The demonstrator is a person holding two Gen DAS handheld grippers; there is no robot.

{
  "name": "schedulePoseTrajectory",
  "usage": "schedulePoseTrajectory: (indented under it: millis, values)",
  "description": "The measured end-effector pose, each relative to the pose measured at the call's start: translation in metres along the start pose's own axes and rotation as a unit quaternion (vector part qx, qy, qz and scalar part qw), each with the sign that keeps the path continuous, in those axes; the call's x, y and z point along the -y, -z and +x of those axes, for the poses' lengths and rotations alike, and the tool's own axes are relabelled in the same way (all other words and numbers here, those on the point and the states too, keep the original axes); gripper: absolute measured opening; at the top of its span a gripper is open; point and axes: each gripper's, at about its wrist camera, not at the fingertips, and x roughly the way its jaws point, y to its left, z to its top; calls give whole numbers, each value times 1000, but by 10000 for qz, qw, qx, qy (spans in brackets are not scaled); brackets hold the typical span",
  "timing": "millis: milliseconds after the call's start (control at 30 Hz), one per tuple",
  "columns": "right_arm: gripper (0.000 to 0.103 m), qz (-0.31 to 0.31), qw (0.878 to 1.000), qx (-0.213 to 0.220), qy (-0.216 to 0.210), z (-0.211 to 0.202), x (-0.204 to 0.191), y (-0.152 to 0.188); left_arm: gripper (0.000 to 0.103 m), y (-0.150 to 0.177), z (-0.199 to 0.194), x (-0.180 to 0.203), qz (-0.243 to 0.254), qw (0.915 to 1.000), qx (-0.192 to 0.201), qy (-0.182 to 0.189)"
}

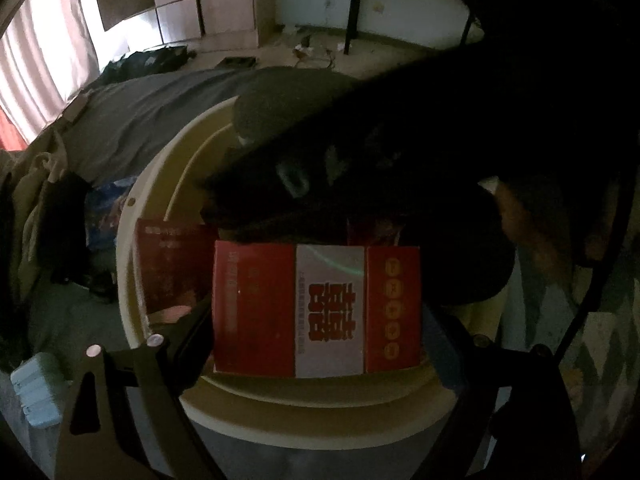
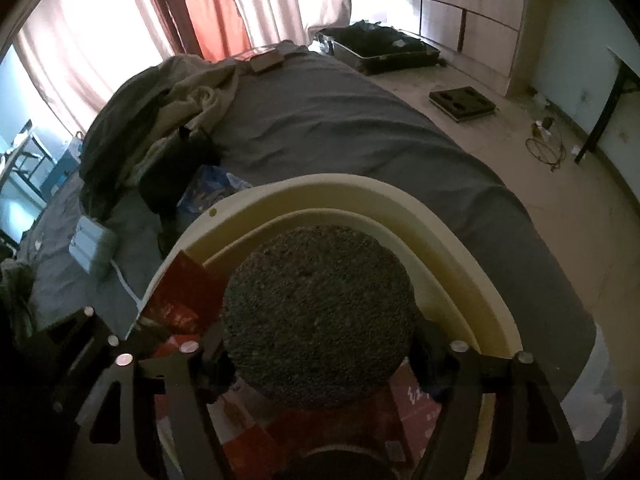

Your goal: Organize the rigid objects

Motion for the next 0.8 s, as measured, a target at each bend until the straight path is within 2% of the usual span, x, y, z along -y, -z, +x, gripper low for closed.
schedulePoseTrajectory:
  millis: [33,100,233,367,467,533,600,667,800]
  values:
    - [103,-22,9999,162,-31,-8,0,0,103,2,-2,-1,-37,10000,54,43]
    - [103,-49,9993,374,-47,-21,1,-1,103,5,-7,-1,-30,9999,144,72]
    - [103,154,9984,496,-215,-47,11,3,103,9,-25,-4,-73,9993,359,50]
    - [103,353,9937,1017,-306,-96,26,24,103,18,-55,2,-156,9976,678,-7]
    - [103,313,9878,1507,-227,-133,36,66,103,42,-70,16,-381,9944,965,210]
    - [103,-14,9870,1602,-110,-144,39,112,103,60,-70,29,-411,9933,1071,160]
    - [103,-276,9891,1446,81,-140,36,159,103,87,-67,50,-459,9922,1154,-61]
    - [103,-356,9929,1126,114,-124,33,203,103,114,-54,68,-662,9911,1062,-447]
    - [103,-364,9969,604,359,-84,23,268,103,138,-25,83,-1002,9896,777,-683]
